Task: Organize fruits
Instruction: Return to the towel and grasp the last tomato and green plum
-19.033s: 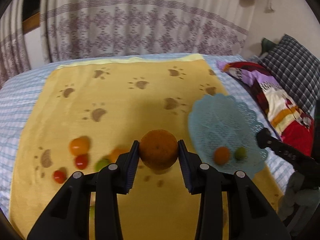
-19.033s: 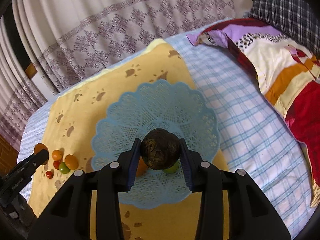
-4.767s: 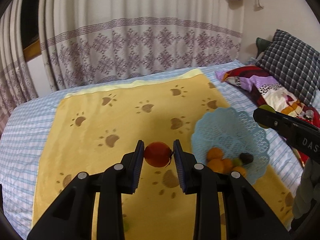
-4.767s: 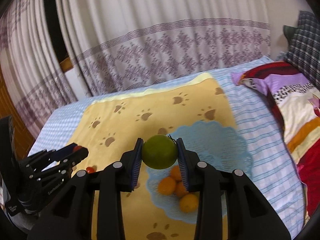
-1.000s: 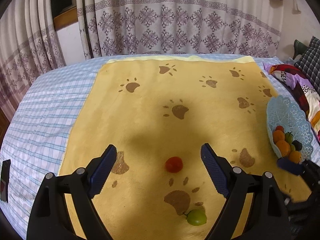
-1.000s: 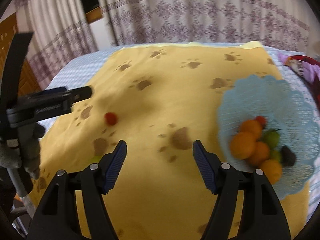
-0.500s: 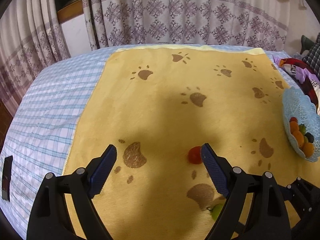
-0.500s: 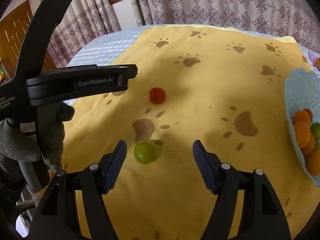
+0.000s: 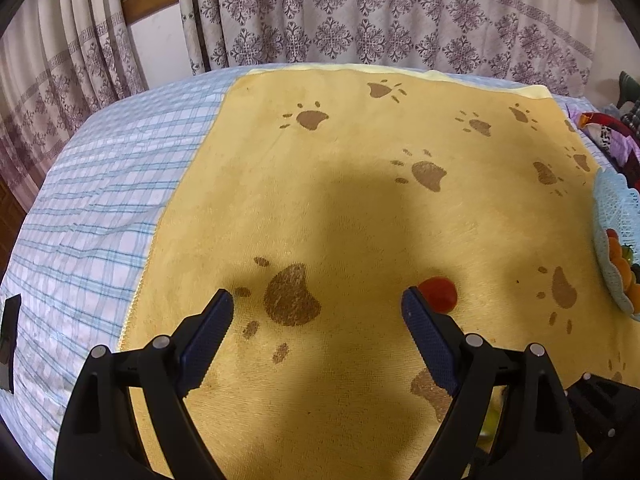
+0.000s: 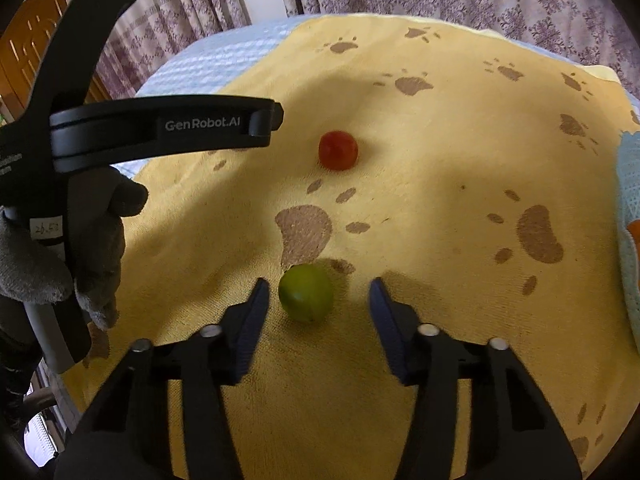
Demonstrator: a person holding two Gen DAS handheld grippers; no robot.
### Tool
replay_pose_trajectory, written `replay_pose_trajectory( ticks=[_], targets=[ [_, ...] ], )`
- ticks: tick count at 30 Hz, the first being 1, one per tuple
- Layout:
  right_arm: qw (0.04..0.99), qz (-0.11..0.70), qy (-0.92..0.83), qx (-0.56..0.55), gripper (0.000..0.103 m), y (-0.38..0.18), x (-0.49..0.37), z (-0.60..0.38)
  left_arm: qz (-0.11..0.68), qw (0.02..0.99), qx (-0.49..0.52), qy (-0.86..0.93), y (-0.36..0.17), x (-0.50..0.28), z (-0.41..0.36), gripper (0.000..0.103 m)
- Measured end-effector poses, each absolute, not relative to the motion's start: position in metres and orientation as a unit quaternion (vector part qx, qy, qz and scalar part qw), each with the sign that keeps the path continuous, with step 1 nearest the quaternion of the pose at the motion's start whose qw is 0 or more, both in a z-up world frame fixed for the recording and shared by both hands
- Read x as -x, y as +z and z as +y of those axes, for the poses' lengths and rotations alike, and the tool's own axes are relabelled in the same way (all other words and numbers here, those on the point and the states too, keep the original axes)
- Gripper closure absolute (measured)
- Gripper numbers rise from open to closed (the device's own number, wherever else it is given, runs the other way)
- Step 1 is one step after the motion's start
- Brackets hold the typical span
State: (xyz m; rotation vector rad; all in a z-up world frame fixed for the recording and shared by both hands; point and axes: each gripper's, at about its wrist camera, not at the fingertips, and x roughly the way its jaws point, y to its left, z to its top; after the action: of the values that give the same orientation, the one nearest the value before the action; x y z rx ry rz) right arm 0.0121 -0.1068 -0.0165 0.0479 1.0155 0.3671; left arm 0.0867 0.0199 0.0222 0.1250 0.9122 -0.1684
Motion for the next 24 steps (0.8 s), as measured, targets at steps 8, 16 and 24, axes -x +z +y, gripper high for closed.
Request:
replay_pose_trajectory(
  ticks=[8, 16, 24],
  targets=[
    [0.853, 0.485, 0.191, -0.018, 0.075, -0.013, -0.01, -0.105, 0.446, 0.888, -0.059, -0.093, 0.015, -0.087, 0.015, 0.018],
    [0.852, 0.488, 0.187, -0.017, 0.075, -0.005, -0.001, -0.128, 0.444, 0.885, -0.069, -0.121, 0.008, -0.083, -0.004, 0.018],
    [0.858, 0.487, 0.161, -0.033, 0.075, -0.004, 0.005, -0.153, 0.445, 0.88, -0.078, -0.148, 0.003, -0.088, -0.029, 0.021]
  ],
)
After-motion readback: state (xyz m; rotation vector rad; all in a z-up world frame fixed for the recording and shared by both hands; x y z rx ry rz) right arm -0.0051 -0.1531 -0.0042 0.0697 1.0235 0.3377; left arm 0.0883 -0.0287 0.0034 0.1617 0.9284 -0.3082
